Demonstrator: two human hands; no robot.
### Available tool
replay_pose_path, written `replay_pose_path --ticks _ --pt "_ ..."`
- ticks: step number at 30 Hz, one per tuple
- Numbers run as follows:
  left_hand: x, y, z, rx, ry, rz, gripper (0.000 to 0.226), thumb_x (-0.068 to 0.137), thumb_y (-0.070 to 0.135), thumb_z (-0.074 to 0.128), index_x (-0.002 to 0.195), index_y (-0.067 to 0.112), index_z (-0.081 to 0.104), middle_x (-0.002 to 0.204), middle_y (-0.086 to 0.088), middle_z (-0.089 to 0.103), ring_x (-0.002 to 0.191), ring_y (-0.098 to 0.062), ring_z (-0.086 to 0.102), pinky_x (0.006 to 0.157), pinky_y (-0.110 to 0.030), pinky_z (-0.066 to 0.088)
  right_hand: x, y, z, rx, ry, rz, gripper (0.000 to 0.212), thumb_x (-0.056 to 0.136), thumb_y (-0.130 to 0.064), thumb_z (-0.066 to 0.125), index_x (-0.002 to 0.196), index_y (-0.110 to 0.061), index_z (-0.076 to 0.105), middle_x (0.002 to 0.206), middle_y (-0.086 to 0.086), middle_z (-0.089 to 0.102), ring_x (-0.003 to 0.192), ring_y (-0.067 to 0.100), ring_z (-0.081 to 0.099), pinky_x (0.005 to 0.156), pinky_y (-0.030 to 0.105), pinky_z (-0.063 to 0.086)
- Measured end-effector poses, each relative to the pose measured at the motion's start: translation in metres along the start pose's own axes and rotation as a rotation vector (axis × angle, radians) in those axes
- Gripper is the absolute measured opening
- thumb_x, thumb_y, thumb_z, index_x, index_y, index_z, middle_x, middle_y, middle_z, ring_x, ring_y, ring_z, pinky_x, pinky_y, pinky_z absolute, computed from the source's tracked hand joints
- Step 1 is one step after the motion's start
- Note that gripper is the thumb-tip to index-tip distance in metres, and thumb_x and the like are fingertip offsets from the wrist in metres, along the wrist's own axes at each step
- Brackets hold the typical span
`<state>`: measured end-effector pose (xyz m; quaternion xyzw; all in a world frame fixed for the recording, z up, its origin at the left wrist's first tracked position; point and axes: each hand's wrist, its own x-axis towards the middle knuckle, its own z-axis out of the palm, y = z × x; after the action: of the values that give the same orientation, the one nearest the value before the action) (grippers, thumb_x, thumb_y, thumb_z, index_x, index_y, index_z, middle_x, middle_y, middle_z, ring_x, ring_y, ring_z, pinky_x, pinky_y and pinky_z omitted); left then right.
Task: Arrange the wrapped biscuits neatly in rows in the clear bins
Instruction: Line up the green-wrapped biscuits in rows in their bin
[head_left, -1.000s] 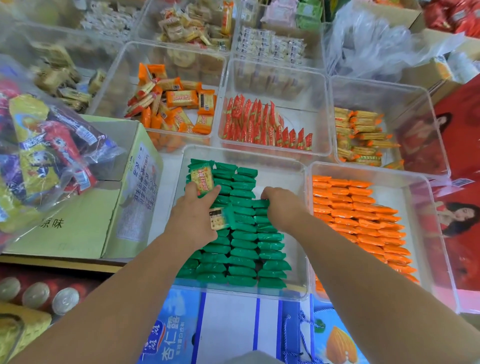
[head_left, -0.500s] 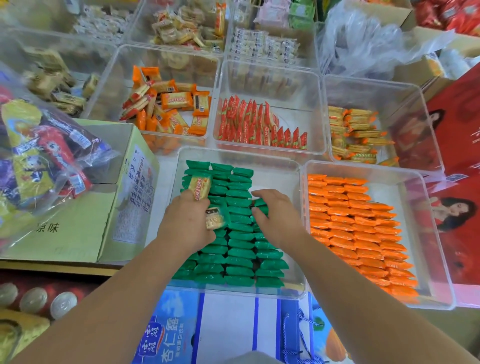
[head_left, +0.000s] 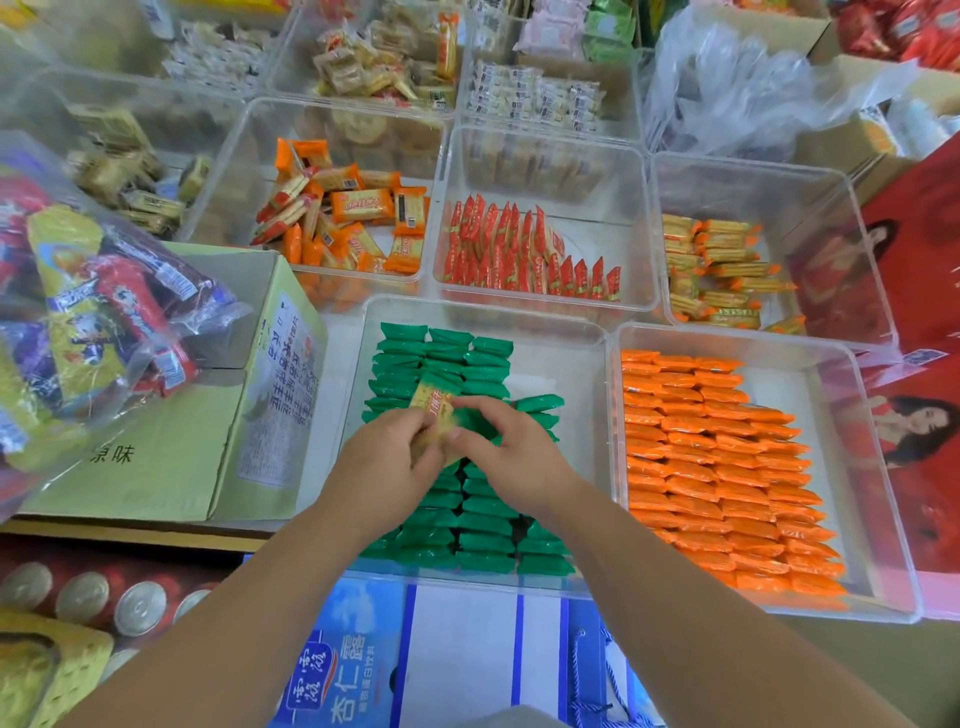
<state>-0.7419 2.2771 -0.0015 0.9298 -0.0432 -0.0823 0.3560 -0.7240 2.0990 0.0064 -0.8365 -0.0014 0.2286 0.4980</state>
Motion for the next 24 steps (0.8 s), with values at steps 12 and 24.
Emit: replay_pose_path --ticks 12,24 --pt "0.042 0.002 0.018 0.123 -0.075 -0.289 0.072 0.097 0.024 0.062 0.157 0.004 0.027 0.145 -0.019 0.046 0.134 -0.036 0.041 0.112 -0.045 0.036 0.007 0.006 -0.07 -0.119 0.46 -0.12 0.031 0.093 -0.009 0.066 0.12 -0.025 0.067 0.109 -0.008 0.061 0.092 0.0 0.058 0.078 0.006 0.045" --pt "0.012 0.009 0.022 0.03 0.008 -0.225 0.046 0.087 0.008 0.07 0.13 0.014 0.054 0.109 -0.001 0.048 0.093 -0.025 0.054 0.082 -0.041 0.047 0.057 0.027 -0.068 -0.783 0.069 -0.066 0.039 0.096 -0.003 0.053 0.131 -0.017 0.061 0.123 0.008 0.059 0.118 0.03 0.05 0.093 0.044 0.05"
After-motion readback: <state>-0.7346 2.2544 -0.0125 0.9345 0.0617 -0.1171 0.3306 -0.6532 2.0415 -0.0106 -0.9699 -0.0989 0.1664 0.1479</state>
